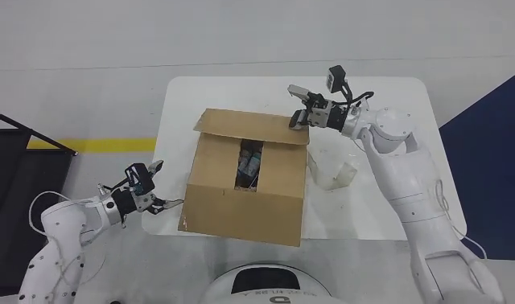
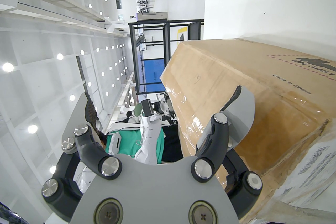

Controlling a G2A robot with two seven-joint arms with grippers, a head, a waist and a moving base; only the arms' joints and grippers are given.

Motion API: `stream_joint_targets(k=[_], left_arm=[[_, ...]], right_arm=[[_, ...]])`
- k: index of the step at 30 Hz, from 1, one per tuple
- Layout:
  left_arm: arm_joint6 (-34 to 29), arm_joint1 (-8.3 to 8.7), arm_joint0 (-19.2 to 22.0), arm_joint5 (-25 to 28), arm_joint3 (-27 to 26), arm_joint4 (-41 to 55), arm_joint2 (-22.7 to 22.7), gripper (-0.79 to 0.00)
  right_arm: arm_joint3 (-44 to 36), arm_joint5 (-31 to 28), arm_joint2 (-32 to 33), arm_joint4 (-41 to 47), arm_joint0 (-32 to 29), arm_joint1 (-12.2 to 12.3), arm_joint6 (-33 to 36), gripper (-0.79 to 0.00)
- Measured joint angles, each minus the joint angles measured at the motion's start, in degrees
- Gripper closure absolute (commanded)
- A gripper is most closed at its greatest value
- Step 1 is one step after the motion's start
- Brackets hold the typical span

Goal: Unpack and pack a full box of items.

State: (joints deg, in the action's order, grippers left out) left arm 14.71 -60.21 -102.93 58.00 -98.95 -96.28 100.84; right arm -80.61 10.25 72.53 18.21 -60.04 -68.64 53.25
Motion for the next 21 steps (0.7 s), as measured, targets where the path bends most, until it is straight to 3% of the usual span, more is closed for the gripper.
stream_joint_targets(k=[10, 15, 21], left_arm=[[4.54, 1.15, 2.44, 0.00, 2.29, 10.07, -2.82, -0.785], [0.48, 1.59, 3.96, -0.73, 2.77, 14.37, -2.40, -0.785], [-5.41, 1.36, 5.23, -5.77, 1.42, 17.89, -3.67, -0.785]], right_arm=[[1.18, -0.12, -0.67, 0.35, 0.17, 0.16, -0.59, -0.785], [1.54, -0.89, -0.35, 0.93, -0.23, 0.35, -0.48, -0.785], [1.08, -1.62, 0.16, 1.04, -1.11, 0.70, 0.03, -0.785]])
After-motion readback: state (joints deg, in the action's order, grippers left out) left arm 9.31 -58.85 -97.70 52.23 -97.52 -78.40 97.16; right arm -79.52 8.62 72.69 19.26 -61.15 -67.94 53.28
